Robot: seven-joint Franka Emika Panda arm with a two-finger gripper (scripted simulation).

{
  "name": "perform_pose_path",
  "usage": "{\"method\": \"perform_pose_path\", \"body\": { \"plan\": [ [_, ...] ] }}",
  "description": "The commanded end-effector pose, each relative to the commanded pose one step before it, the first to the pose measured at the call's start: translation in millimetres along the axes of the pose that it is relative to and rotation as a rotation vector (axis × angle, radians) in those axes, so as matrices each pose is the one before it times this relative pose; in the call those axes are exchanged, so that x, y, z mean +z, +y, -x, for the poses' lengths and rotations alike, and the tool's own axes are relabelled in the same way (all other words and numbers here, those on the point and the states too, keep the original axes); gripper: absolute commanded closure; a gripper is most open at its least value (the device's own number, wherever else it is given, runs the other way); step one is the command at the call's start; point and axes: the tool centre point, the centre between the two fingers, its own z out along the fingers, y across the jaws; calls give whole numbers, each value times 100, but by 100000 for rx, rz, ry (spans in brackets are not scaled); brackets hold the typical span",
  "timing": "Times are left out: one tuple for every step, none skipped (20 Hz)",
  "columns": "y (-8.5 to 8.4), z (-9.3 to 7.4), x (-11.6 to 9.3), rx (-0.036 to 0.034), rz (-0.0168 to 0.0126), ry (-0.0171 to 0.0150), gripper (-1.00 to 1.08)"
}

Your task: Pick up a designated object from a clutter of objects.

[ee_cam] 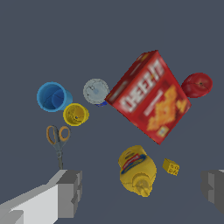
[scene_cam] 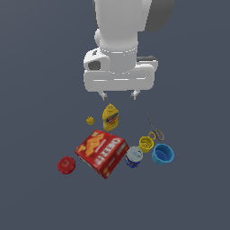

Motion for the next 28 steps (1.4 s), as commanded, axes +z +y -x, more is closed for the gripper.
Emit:
{"method": "perform_pose_path", "body": {
  "plan": [
    [1,0,0,0,0,0,-92],
    [-39,-8,-29,-84,-17,48,-92],
    [-119,-21,-89,-256,-57,147,-92],
    [-195,-34,-145,-420,-94,240,-92],
    [-269,-48,-200,-580,-131,331,-92],
    [-342,-61,-254,-737,-168,420,-92],
    [-409,-73,-303,-881,-203,501,-92],
    [-370,-67,-273,-796,-186,452,-92],
    [-291,-52,-214,-626,-147,354,-92],
    [-209,-38,-154,-450,-107,254,-92],
    [-128,-23,-95,-276,-66,156,-92],
    [-47,-8,-35,-102,-24,57,-92],
    [34,7,24,72,17,-41,-92],
    [86,14,64,186,44,-105,-92],
    [21,-10,37,75,18,-35,-92],
    [-23,-52,56,47,12,-5,-92],
    [-29,-84,94,94,24,-13,-92],
    [-27,-112,137,154,39,-31,-92],
    [-29,-139,179,207,52,-48,-92],
    [-30,-167,222,261,65,-63,-92],
    [-34,-195,265,312,78,-78,-92],
    [-41,-220,304,354,88,-88,-92],
    [-46,-243,341,394,98,-97,-92],
    [-58,-269,382,430,107,-104,-92],
    [-69,-294,424,469,116,-111,-92],
    [-78,-316,468,510,126,-120,-92],
    [-88,-338,516,556,137,-132,-92],
    [-98,-359,565,601,147,-141,-92]
  ]
}}
